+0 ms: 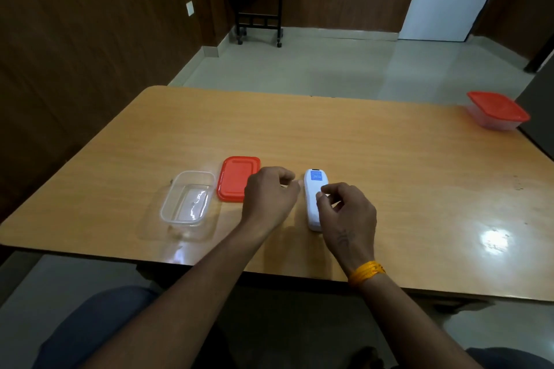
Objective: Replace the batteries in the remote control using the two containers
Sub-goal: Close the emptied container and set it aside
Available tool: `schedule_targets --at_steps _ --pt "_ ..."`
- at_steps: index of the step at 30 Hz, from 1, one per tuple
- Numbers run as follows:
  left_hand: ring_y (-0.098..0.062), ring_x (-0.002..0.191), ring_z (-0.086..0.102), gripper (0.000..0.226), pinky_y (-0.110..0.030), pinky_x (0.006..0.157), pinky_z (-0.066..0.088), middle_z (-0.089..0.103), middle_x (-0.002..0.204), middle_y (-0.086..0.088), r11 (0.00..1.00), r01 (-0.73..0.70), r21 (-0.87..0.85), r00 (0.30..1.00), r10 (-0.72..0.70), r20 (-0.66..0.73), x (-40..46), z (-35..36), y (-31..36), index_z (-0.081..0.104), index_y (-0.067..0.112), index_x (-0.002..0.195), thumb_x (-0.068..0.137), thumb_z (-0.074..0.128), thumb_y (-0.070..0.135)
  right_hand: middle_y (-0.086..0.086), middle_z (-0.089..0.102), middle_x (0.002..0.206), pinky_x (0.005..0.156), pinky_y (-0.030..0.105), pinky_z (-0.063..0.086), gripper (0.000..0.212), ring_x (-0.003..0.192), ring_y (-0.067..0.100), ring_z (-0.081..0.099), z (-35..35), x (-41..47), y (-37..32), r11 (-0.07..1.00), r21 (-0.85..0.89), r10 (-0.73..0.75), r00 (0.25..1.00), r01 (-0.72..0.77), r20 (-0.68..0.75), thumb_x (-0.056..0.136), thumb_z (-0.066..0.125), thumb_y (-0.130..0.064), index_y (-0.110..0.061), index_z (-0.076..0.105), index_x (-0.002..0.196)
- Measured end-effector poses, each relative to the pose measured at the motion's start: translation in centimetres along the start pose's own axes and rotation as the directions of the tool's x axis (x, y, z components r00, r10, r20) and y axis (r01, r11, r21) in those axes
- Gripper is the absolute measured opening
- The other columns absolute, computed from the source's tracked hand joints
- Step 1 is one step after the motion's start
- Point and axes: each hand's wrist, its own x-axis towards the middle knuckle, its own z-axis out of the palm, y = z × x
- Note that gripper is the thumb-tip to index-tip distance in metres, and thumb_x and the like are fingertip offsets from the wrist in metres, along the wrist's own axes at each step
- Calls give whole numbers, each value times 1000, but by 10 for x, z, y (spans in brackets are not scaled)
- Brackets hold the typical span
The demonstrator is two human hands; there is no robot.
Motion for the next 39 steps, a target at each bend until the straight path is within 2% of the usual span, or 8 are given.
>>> schedule_targets --at_steps 4,17,22,28,31,34,36,39 --pt "-19 111 73 29 -32 100 55 80 118 -3 999 40 -19 999 -40 -11 5 -21 -15 79 12 121 96 72 27 -6 68 84 66 15 46 11 68 3 60 22 -8 -23 998 47 -47 996 44 70 91 75 -20 -16 78 101" --pt "-37 100 66 16 -37 69 39 70 104 -14 883 -2 469 985 -78 151 0 -54 -38 66 12 107 98 53 14 11 68 116 87 46 55 35 104 33 65 105 21 -66 970 -226 28 886 87 462 99 59 -39 -13 62 122" --pt "-32 84 60 18 -35 68 38 71 103 -14 940 1 341 976 -75 204 0 -57 -35 69 10 107 98 53 10 12 74 97 75 38 54 28 85 30 65 103 32 -62 953 -299 89 902 46 422 94 64 -33 -9 73 103" --pt "-32 139 54 50 -33 104 45 58 153 -12 979 204 6 956 -200 215 4 -55 -34 56 13 151 101 51 15 8 71 81 67 35 57 22 71 28 66 100 31 -63 928 -372 174 916 -29 361 85 69 -31 -9 73 89" --pt "-30 144 49 55 -28 99 39 53 158 -10 947 286 -148 940 -248 235 3 -55 -30 51 13 154 99 49 13 6 69 79 66 33 54 21 71 26 64 98 32 -64 929 -363 208 909 -67 362 85 69 -29 -8 72 88" --pt "-27 121 60 29 -29 90 39 71 121 -2 909 312 -275 944 -264 199 0 -51 -30 73 21 116 101 49 16 2 66 91 75 34 53 24 85 24 64 96 33 -69 949 -198 301 890 -245 342 86 68 -30 -17 64 106" --pt "-21 90 56 33 -30 75 40 57 79 8 877 329 -351 943 -287 167 1 -52 -32 57 26 72 104 48 20 0 69 92 80 44 62 26 86 22 69 92 31 -78 913 26 374 862 -406 344 81 67 -29 -22 63 106" --pt "-25 88 67 42 -35 77 54 70 89 -4 822 350 -449 937 -304 174 7 -61 -36 68 17 84 102 49 50 -3 72 89 75 44 64 16 84 20 72 83 18 -90 917 179 299 911 -357 284 80 69 -29 -27 65 95"
